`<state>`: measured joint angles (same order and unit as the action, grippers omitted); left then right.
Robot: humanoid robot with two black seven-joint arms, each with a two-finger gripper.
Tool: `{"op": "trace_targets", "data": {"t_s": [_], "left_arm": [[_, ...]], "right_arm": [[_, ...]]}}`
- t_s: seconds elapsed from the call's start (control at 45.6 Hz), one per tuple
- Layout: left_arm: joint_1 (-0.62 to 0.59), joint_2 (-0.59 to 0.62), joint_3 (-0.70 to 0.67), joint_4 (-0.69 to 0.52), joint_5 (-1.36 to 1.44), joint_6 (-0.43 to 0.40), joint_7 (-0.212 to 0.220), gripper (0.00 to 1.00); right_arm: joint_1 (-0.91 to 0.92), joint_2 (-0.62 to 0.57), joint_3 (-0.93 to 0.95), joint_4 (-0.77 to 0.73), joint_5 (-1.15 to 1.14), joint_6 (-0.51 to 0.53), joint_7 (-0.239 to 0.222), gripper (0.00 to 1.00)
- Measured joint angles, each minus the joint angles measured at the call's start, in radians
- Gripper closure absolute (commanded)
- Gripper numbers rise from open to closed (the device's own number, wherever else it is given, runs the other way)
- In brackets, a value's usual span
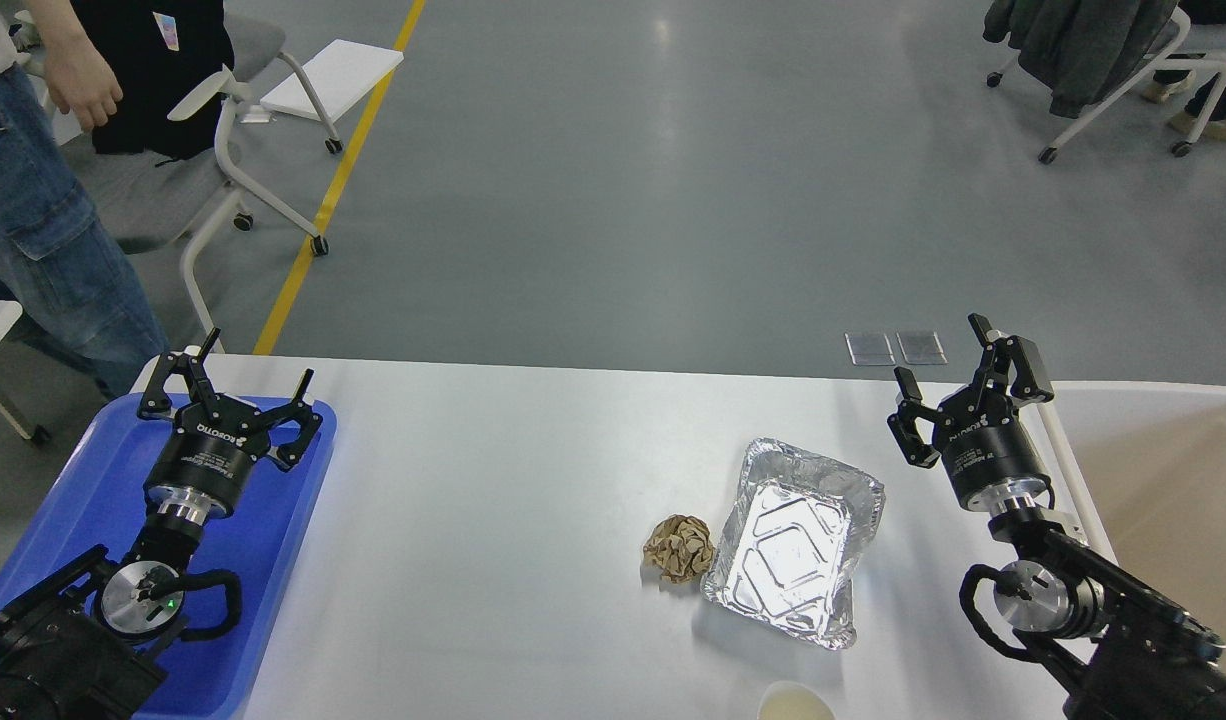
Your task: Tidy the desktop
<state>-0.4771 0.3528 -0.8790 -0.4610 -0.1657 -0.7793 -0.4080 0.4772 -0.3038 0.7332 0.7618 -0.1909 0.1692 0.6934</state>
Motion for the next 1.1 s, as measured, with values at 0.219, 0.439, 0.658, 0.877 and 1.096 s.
{"op": "trace_targets", "data": {"t_s": [0.219, 0.439, 0.658, 0.877, 1.096], "left_arm": [[0.000, 0.000, 0.000, 0.000, 0.000, 0.000, 0.000, 0.01], [0.000, 0.000, 0.000, 0.000, 0.000, 0.000, 0.000, 0.01], [0.000, 0.000, 0.000, 0.000, 0.000, 0.000, 0.000, 0.01], [0.000, 0.000, 0.000, 0.000, 0.000, 0.000, 0.000, 0.01], [0.000, 0.000, 0.000, 0.000, 0.000, 0.000, 0.000, 0.01]], "right_arm": [[0.000, 0.001, 0.000, 0.001, -0.001, 0.000, 0.000, 0.00], [-0.001, 0.001, 0.000, 0.003, -0.001, 0.000, 0.000, 0.00], [-0.001, 0.004, 0.000, 0.004, -0.001, 0.000, 0.000, 0.00], [0.002, 0.007, 0.000, 0.009, -0.001, -0.001, 0.000, 0.00], [0.011, 0.008, -0.021, 0.010, 0.000, -0.002, 0.000, 0.00]]}}
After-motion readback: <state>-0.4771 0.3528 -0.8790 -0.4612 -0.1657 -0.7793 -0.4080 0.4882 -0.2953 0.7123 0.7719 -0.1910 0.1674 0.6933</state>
